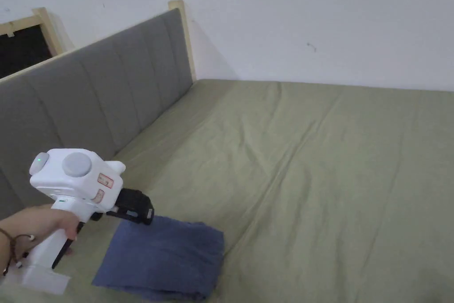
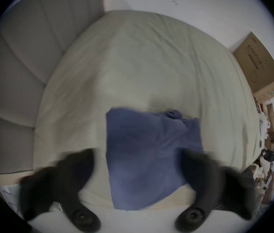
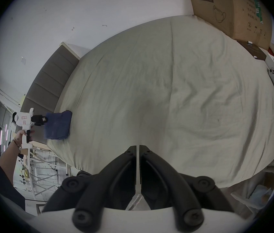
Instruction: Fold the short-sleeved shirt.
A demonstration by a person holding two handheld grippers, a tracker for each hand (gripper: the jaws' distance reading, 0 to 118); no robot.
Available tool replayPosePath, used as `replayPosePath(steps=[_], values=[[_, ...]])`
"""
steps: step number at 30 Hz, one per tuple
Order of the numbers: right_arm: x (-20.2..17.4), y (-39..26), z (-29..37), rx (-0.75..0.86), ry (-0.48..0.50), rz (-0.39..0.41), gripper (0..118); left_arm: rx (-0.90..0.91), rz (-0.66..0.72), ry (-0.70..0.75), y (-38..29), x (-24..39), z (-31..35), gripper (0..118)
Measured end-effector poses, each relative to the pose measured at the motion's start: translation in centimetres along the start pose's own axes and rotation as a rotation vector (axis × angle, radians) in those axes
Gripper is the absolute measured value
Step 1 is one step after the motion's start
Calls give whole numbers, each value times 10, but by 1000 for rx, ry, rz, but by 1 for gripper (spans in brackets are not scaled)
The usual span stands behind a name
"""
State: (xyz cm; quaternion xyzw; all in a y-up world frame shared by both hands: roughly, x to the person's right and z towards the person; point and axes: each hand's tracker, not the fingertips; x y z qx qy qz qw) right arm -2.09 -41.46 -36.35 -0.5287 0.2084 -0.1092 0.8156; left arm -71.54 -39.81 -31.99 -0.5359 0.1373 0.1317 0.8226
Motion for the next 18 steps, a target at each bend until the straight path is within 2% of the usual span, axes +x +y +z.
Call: replayPosePath(steps=[2,5,11,12,13,14,15,16,18], values=[[-3,0,-3,-5,0,11,3,41,40,-18,13,-30,0,111],[-4,1,-5,-14,1,18,3,27,77,-26,14,-42,3,111],[-4,-4,1,-6,11,24,3,-13,50,-10,-23,3,-6,111],[-3,-5,2,-3,12,22,3,0,41,-25,-28,17,-7,105],[-2,-5,3,0,12,20,3,38,23,-67,-37,38,-6,87],[-1,-5,4,2,12,17,3,87,19,-93,-48,63,-5,49],[-2,-7,6,3,11,17,3,104,22,-106,-56,82,-6,0],[-1,-7,8,6,11,17,3,144,27,-107,-67,104,-3,0],[0,-6,13,15,11,20,3,158,16,-236,-89,142,0,0]])
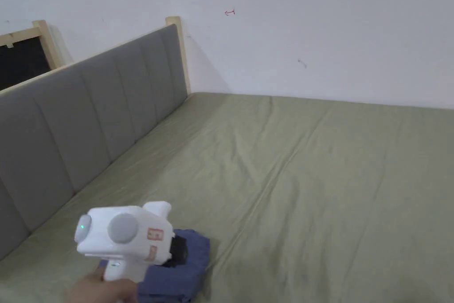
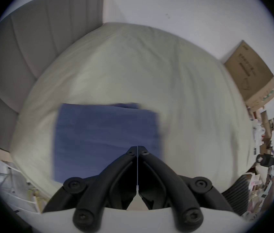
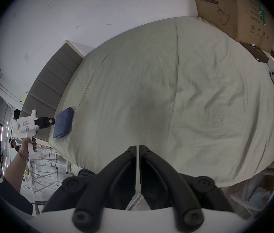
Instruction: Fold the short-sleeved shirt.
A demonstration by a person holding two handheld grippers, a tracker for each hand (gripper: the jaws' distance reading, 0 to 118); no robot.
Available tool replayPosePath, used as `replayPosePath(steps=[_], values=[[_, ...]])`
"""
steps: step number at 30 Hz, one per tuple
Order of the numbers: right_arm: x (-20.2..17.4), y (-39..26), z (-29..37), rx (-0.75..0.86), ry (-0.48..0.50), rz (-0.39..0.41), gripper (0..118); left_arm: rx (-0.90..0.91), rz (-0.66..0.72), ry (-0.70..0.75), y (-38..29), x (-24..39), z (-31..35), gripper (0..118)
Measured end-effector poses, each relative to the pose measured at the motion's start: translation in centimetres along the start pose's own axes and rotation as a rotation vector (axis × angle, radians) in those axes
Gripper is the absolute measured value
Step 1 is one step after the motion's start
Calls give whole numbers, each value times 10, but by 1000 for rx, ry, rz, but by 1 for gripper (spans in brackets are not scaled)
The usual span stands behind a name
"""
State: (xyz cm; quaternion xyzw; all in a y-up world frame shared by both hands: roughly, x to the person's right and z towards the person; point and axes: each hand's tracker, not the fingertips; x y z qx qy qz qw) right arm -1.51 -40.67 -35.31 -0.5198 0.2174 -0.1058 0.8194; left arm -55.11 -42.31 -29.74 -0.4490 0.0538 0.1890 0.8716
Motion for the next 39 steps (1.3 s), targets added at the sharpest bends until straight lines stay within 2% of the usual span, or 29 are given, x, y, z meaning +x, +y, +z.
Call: replayPosePath(steps=[2,5,10,12,15,17,20,24,30,32,33,36,37,38,39], values=[[-1,0,7,24,4,6,3,99,-80,-23,-24,55,9,0],[-1,1,21,107,24,9,3,273,-83,-116,-46,126,34,0],[-7,2,53,335,31,76,3,618,-178,-180,-78,209,80,0],[-12,8,66,430,14,97,3,681,-153,-159,-81,231,87,0],[-21,12,91,625,6,146,3,748,-170,-112,-84,252,99,0],[-28,7,109,803,8,211,3,807,-194,-67,-85,265,105,0],[-38,-3,130,965,-108,259,3,887,-212,-41,-95,274,117,0],[-47,-11,139,1057,-226,317,3,914,-275,6,-104,281,124,0],[-53,-18,139,1068,-243,329,3,924,-233,19,-106,283,134,0],[-55,-22,136,1068,-259,342,8,929,-231,21,-105,282,136,3],[-55,-23,136,1072,-266,345,23,933,-232,20,-105,282,137,21],[-57,-29,136,1091,-268,357,91,944,-234,-33,-107,281,139,101],[-58,-30,136,1092,-267,363,99,945,-236,-22,-108,283,138,108],[-59,-31,136,1096,-269,374,99,952,-242,-5,-109,285,137,108],[-61,-32,136,1105,-264,381,118,1009,-241,-14,-111,286,139,118]])
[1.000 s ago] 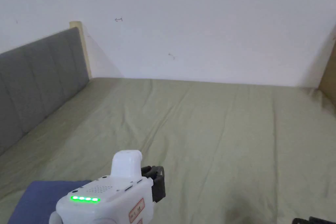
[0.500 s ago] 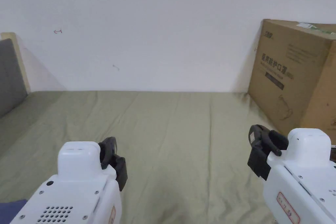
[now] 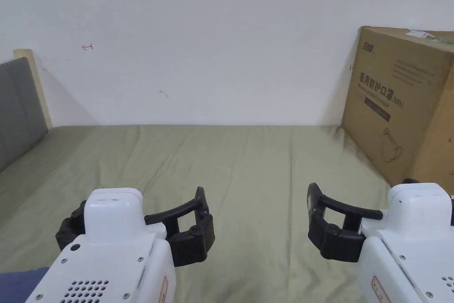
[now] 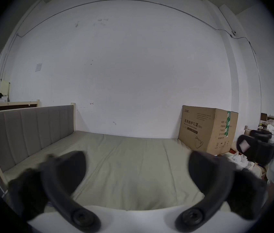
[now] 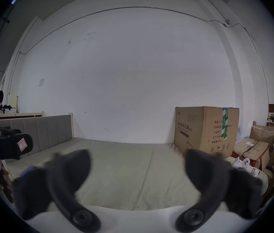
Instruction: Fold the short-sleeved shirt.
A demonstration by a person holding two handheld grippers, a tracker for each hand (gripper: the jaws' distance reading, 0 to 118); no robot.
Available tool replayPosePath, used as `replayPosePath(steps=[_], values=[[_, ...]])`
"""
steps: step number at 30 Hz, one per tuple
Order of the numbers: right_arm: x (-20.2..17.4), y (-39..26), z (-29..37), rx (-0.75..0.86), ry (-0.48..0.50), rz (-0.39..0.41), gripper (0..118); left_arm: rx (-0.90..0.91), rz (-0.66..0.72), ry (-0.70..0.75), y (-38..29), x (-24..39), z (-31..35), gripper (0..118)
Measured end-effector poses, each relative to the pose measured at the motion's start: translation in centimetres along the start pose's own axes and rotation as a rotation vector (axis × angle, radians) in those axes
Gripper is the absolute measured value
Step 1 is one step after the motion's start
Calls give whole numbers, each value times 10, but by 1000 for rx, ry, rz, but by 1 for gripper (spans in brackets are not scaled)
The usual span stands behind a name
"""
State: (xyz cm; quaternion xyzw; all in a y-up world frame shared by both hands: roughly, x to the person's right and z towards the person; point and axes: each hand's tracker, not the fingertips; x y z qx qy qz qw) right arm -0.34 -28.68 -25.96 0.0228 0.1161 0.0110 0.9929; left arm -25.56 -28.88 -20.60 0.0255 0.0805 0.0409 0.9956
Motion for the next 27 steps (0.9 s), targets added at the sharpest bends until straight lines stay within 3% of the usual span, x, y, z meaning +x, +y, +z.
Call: replayPosePath(steps=[7,27], values=[[-4,1,-3,-3,18,27,118,-45,-64,51,-1,11,-8,118],[-4,-3,-7,-61,-2,17,118,-40,-6,13,2,6,-1,118]])
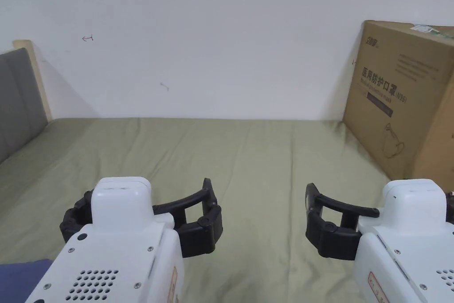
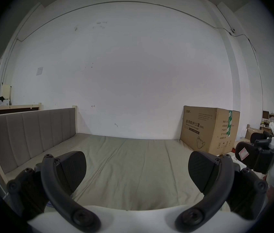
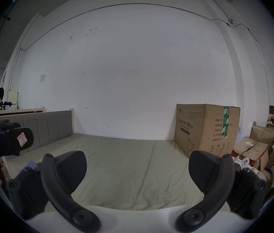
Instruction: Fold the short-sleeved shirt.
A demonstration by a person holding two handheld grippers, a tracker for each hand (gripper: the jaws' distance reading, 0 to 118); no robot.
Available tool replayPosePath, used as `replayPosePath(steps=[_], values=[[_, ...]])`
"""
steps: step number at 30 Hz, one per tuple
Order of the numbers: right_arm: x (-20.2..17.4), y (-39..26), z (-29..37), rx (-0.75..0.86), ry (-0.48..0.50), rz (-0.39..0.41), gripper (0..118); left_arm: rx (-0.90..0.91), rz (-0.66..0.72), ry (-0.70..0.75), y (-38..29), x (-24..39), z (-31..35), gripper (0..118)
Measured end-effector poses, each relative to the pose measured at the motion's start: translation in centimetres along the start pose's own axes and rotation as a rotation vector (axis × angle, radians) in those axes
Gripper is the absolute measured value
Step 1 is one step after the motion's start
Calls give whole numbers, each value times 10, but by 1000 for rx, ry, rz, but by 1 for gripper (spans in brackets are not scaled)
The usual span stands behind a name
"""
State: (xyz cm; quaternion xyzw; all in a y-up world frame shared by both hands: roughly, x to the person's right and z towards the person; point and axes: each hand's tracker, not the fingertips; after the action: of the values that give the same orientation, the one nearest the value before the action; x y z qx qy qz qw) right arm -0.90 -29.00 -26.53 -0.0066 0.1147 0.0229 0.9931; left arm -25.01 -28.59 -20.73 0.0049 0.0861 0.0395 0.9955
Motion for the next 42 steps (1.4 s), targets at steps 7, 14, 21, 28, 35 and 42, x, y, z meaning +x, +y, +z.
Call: replayPosePath(steps=[7,14,21,28,35,42], values=[[0,-2,-1,-13,0,1,118,-15,11,9,1,-3,-2,118],[-2,-3,-3,-24,4,-1,118,-8,36,1,3,-7,-1,118],[-3,-1,-3,-25,9,9,118,-25,1,68,1,-1,-2,118],[-5,0,-4,-30,7,19,118,-53,19,71,1,-3,-9,118],[-5,-2,-6,-38,-1,23,118,-74,69,60,2,-9,-11,118],[-5,-5,-7,-50,-5,13,118,-91,84,49,4,-9,-14,118]])
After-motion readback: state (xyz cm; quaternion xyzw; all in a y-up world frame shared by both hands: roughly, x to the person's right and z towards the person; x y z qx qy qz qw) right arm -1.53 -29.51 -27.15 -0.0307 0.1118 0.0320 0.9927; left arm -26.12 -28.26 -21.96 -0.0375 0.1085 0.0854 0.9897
